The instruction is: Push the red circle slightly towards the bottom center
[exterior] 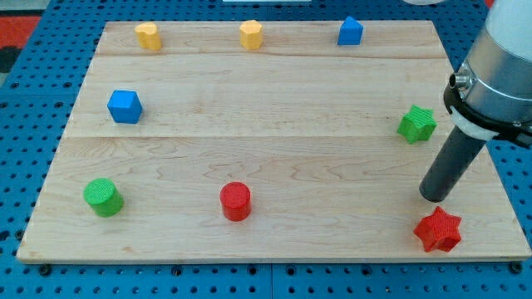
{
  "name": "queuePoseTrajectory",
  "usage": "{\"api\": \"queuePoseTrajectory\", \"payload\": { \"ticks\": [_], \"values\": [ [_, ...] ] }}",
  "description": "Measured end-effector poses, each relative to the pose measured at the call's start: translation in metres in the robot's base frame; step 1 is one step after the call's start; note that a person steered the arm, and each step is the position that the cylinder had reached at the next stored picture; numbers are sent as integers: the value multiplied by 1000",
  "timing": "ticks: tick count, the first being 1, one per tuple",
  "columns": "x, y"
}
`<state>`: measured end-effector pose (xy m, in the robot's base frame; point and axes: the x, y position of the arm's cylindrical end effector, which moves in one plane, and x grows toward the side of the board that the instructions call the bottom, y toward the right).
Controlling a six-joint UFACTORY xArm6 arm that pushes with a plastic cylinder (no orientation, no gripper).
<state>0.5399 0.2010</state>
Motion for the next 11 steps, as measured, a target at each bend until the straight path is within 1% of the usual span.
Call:
{"api": "queuePoseTrajectory", "payload": {
  "ticks": [2,4,5,6,7,8,9,10,11],
  "values": [
    [-7,-8],
    [-23,-154],
    [-61,-183],
    [-56,-216],
    [-33,-239],
    [-6,-250],
    [-6,-253],
    [-16,-310],
    [-16,-384]
  ]
}}
